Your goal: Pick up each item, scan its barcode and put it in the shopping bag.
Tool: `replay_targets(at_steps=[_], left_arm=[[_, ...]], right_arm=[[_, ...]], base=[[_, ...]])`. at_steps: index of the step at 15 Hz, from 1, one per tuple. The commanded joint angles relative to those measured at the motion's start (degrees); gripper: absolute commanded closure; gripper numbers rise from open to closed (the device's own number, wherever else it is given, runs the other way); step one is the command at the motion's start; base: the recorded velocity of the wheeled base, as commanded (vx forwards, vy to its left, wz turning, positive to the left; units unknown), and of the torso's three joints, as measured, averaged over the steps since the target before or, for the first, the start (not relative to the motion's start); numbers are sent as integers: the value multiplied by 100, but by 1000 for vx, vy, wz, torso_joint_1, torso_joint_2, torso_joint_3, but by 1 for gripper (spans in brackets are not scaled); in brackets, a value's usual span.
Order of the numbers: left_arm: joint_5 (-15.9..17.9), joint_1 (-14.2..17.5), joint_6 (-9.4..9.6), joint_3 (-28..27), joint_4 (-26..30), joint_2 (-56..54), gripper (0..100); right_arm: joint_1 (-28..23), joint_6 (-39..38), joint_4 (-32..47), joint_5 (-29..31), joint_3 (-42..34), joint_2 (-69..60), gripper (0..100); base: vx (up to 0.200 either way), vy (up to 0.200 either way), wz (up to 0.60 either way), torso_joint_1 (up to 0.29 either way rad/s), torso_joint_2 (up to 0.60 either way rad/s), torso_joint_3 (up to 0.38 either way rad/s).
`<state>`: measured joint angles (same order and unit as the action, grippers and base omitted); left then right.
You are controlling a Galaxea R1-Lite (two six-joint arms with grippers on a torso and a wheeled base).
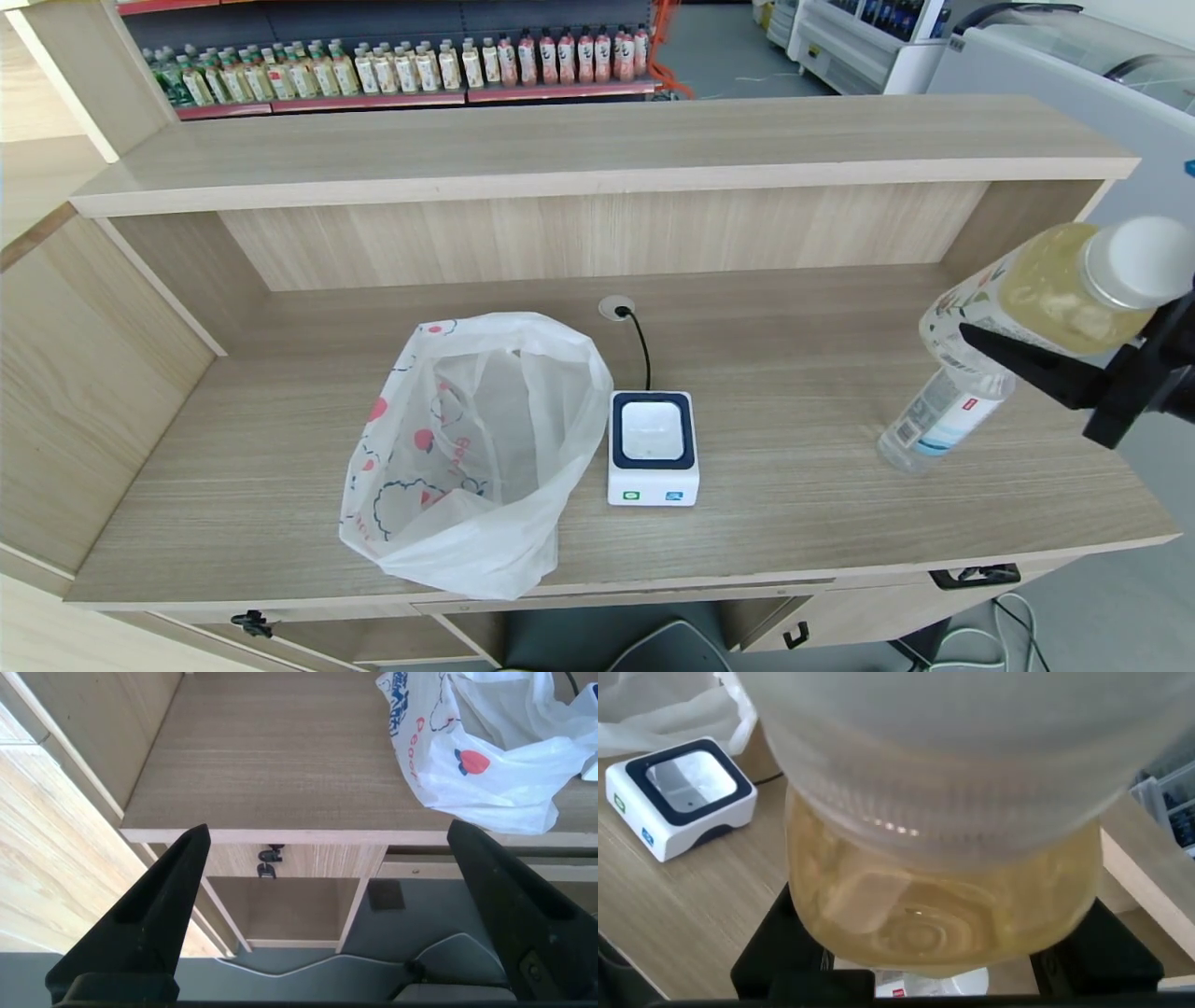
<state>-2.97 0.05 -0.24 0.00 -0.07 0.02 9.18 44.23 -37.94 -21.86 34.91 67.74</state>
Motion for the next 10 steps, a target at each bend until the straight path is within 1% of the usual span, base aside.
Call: replay_targets(at_steps=[1,2,4,10], left_arm=[[-1,4,-2,0,-1,-2,0],[-1,4,-2,0,-1,-2,0],[-1,4,7,0,-1,-2,0],[-1,4,16,0,-1,-2,0]], right_arm=[[128,165,-3,-3,59,81,100],[154,315,-3,-3,77,90,100],[383,473,-3,-3,86,116,100],[453,780,-161,6,112,336,100]], base=[[0,0,0,0,0,0],[0,0,0,0,0,0],[0,0,0,0,0,0],[0,0,0,0,0,0]])
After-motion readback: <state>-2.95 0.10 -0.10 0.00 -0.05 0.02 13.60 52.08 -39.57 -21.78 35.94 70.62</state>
